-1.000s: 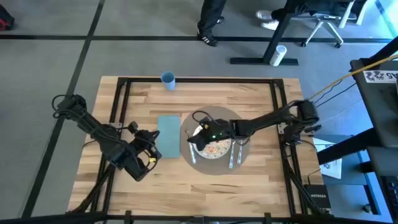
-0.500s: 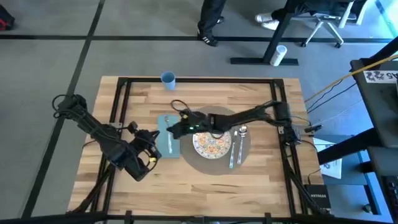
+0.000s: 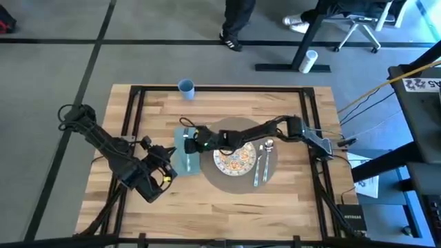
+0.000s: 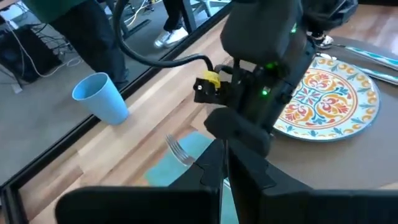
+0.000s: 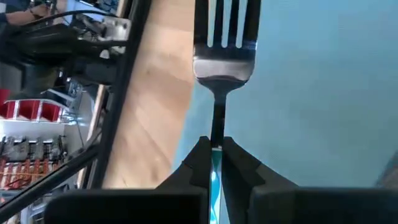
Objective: Set table place
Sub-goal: Put the blue fork on the blue napkin
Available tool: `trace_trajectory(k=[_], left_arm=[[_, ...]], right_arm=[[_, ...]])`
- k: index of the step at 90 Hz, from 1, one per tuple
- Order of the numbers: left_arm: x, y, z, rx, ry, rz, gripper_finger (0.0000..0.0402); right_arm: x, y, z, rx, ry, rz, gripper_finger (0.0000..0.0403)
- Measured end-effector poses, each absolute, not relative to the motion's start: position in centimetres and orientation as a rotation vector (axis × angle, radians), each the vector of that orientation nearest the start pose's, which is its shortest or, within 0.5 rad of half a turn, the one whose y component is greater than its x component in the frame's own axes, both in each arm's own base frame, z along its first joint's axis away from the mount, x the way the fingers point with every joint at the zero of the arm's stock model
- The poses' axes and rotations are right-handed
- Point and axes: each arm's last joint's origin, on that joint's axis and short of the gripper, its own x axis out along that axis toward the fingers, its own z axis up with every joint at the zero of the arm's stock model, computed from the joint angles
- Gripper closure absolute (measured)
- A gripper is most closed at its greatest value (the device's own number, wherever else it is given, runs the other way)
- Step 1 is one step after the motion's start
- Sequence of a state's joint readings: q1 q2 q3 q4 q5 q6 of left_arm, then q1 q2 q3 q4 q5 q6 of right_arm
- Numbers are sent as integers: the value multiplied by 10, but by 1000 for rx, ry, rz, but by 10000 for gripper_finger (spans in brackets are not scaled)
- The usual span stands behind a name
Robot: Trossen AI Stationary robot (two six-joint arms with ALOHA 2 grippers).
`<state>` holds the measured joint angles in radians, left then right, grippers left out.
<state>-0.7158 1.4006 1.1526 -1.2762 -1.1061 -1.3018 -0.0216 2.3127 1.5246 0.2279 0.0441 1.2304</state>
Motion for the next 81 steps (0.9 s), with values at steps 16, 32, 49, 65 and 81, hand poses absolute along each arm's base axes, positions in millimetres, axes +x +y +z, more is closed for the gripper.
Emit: trace_trajectory(k=[16, 32, 49, 65, 81], left_arm=[[191, -132, 281, 9, 522, 763, 398], [191, -132, 281, 9, 522, 763, 398], [191, -132, 281, 8, 521, 763, 398], [192, -132, 281, 8, 521, 763, 398], [192, -132, 281, 8, 521, 763, 398]], right_arm=[[495, -15, 113, 1185, 451, -418, 402], [495, -15, 114, 1157, 446, -404, 387], [495, -15, 113, 1152, 445, -414, 334], [495, -15, 113, 1139, 446, -409, 289], [496, -15, 114, 1060, 457, -370, 268]])
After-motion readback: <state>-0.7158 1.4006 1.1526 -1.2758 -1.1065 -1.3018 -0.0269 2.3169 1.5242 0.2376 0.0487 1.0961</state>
